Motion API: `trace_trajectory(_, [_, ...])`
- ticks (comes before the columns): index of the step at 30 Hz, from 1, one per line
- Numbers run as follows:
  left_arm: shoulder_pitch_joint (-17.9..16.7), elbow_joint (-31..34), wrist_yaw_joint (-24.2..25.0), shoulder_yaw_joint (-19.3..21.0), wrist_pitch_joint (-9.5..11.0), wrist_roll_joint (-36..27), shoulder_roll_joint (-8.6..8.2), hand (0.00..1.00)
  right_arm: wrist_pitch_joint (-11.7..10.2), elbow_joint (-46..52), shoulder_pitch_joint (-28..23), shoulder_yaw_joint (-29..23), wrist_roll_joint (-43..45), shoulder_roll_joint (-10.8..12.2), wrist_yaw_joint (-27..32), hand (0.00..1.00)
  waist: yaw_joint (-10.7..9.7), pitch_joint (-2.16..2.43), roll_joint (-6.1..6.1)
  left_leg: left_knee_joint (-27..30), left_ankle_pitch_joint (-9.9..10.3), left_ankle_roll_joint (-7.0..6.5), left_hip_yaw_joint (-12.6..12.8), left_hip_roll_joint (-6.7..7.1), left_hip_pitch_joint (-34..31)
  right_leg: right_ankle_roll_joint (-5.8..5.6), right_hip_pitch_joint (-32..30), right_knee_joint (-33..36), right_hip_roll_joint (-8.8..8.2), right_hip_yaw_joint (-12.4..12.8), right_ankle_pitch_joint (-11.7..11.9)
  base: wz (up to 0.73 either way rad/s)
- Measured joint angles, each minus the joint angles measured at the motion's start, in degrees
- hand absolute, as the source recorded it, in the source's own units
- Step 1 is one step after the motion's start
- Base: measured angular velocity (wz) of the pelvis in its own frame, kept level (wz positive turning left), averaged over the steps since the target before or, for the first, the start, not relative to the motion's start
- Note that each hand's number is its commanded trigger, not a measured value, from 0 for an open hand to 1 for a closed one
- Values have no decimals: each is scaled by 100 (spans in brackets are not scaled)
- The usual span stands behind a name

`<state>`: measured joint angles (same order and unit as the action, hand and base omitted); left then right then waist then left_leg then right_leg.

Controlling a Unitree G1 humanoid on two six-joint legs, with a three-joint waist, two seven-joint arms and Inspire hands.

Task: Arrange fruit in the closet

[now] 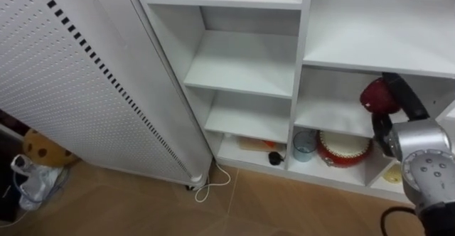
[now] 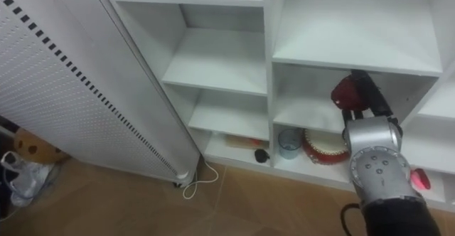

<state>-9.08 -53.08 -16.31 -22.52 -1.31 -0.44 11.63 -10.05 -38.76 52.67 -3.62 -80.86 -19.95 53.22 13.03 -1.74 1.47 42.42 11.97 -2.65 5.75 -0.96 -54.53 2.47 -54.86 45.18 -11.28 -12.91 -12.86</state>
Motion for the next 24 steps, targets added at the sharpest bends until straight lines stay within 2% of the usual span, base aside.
trace_trajectory(1, [0,-38,0,-5,12,0,0,0,-1,0,1,0,0,-24,30,0,-15,1,2,-2,2,-4,12,45,0,-12,0,10,-18,-4,-7,6])
trace_trajectory(7, [-4,-142,0,-26,43,1,-13,0,-79,-2,0,-7,-291,-121,50,0,-37,2,6,-13,4,-65,2,115,16,-94,-8,85,-167,-9,-65,7])
trace_trajectory(13, [-3,-142,0,-39,64,-1,-15,0,-248,-5,0,-7,-789,-138,-69,0,-40,-8,30,4,22,-117,17,177,38,-189,-13,127,-185,43,-96,2])
trace_trajectory(24, [-4,-140,0,-45,56,2,-17,0,-253,-147,0,-21,-1140,-140,-670,0,-38,-7,74,-18,24,-119,45,175,38,-200,-52,132,-177,89,-104,0])
